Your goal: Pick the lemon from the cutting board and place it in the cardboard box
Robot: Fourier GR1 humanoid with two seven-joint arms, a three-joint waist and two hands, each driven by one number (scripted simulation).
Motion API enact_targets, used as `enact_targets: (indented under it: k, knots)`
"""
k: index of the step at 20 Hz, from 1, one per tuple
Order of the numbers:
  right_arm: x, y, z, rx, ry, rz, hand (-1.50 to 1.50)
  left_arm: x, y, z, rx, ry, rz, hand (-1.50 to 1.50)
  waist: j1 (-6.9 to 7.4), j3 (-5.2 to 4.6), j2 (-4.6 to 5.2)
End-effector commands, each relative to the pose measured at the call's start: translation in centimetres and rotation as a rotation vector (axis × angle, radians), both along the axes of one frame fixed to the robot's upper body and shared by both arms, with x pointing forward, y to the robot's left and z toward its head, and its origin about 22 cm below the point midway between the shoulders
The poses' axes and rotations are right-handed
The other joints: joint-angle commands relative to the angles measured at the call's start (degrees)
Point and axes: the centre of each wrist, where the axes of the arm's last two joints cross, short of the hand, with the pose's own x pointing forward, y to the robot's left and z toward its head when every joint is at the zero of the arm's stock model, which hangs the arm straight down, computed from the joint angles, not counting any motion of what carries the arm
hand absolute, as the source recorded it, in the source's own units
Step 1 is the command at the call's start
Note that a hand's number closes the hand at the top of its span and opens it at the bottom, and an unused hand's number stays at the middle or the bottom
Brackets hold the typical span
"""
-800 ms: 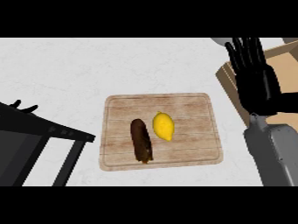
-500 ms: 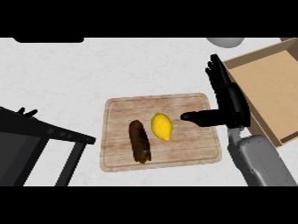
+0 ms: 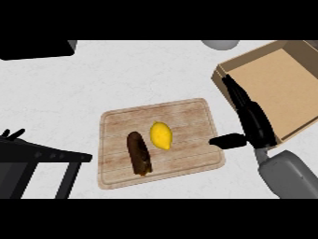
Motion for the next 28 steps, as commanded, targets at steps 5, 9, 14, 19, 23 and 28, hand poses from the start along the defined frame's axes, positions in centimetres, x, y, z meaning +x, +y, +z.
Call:
enact_targets:
  k: [5, 9, 14, 19, 23, 28]
  knots:
    - [-1.7, 3.2, 0.6, -0.407, -0.074, 0.050, -1.50, 2.7, -5.0, 1.4, -0.113, -0.081, -0.241, 0.00, -3.50, 0.13, -0.99]
    - [-2.8, 6.9, 1.8, -0.458, 0.046, 0.062, -1.50, 2.4, -5.7, 1.0, -0.122, -0.080, -0.265, 0.00, -2.94, 0.27, -0.53]
    - [-4.9, 11.6, 3.1, -0.480, 0.185, 0.064, -1.50, 2.8, -6.2, 1.2, -0.134, -0.096, -0.273, 0.00, -2.29, 0.51, -0.01]
    - [-5.8, 15.4, 5.9, -0.477, 0.253, 0.009, -1.50, 4.2, -7.3, 3.1, -0.123, -0.125, -0.322, 0.00, -0.80, 0.85, 0.57]
    - [-7.0, 18.3, 7.2, -0.455, 0.282, -0.052, -1.50, 4.4, -9.2, 2.7, -0.144, -0.109, -0.349, 0.00, 0.20, 0.97, 0.96]
    - [-7.6, 19.2, 7.5, -0.507, 0.331, -0.086, -1.50, 5.4, -10.2, 2.7, -0.144, -0.109, -0.367, 0.00, 1.23, 0.98, 1.26]
